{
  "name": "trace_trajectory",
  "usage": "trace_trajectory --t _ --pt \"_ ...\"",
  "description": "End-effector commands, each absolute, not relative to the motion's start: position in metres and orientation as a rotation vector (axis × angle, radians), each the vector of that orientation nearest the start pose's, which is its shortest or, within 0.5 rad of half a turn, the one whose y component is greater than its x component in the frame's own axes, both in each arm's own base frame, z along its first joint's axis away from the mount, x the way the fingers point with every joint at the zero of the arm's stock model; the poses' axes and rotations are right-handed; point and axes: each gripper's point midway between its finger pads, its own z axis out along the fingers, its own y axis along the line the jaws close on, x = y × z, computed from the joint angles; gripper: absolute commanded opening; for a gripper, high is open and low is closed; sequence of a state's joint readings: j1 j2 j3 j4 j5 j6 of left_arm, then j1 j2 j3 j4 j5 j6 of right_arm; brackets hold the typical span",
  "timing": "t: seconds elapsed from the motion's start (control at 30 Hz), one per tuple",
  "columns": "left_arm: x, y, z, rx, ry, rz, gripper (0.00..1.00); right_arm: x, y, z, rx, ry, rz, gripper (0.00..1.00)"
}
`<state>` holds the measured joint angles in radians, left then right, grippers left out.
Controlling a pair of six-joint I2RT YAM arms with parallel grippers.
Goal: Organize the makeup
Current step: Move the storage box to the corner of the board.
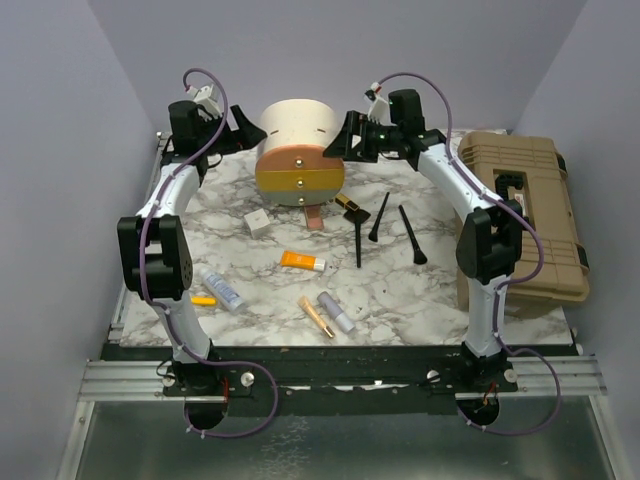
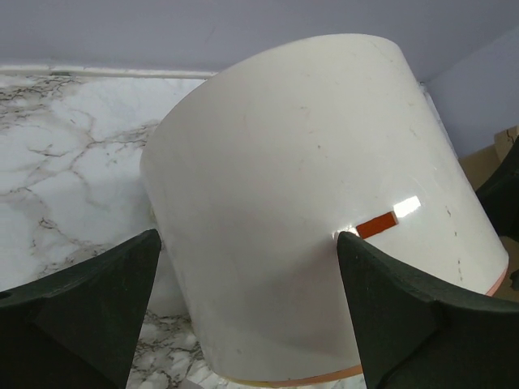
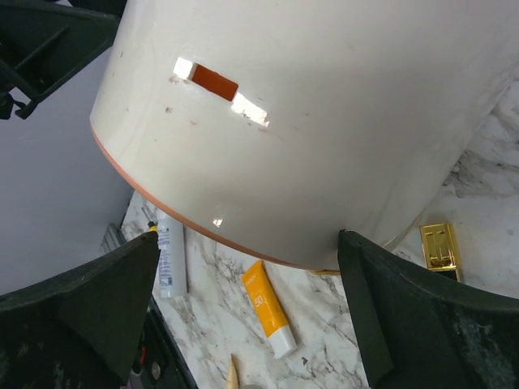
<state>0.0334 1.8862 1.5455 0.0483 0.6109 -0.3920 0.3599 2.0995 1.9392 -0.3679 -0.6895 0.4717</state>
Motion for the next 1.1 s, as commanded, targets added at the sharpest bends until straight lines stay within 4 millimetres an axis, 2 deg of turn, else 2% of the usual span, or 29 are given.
trace_trajectory --t 0.0,0.17,0.23,0.37,0.43,0.5,0.6,0.7,0.8,0.9,1.0,1.07 --pt "0.541 -0.083 0.253 0.017 1.882 -0.759 0.92 0.485 0.321 0.255 -0.321 2.102 1.161 0.98" --pt "0.543 -0.070 0.268 -0.021 1.850 -0.697 0.94 0.495 0.305 0.282 -0.298 2.028 1.052 1.00" --pt "0.541 -0.065 0.273 -0.052 1.842 -0.686 0.94 0.498 0.299 0.286 -0.281 2.024 1.007 1.00" --pt "0.526 -0.065 0.276 -0.145 1.816 -0.700 0.94 0.500 0.289 0.295 -0.203 1.994 0.961 1.00" --pt "0.516 -0.059 0.277 -0.173 1.774 -0.664 0.95 0.497 0.287 0.304 -0.117 1.969 0.999 0.99" --pt "0.505 -0.058 0.280 -0.177 1.753 -0.656 0.95 0.486 0.289 0.303 -0.046 1.943 1.087 0.97" --pt "0.493 -0.060 0.281 -0.178 1.749 -0.662 0.95 0.474 0.293 0.319 0.019 1.834 1.221 0.88" --pt "0.480 -0.071 0.282 -0.127 1.753 -0.715 0.94 0.470 0.293 0.311 0.062 1.840 1.253 0.87" --pt "0.463 -0.093 0.290 0.000 1.747 -0.777 0.94 0.471 0.287 0.295 0.113 1.900 1.197 0.88" --pt "0.441 -0.114 0.292 0.055 1.764 -0.816 0.91 0.474 0.276 0.284 0.157 1.939 1.108 0.89" --pt "0.424 -0.139 0.300 0.048 1.769 -0.812 0.89 0.474 0.268 0.274 0.157 1.979 1.037 0.89" --pt "0.414 -0.153 0.297 0.089 1.786 -0.770 0.89 0.474 0.266 0.270 0.148 1.998 1.011 0.89"
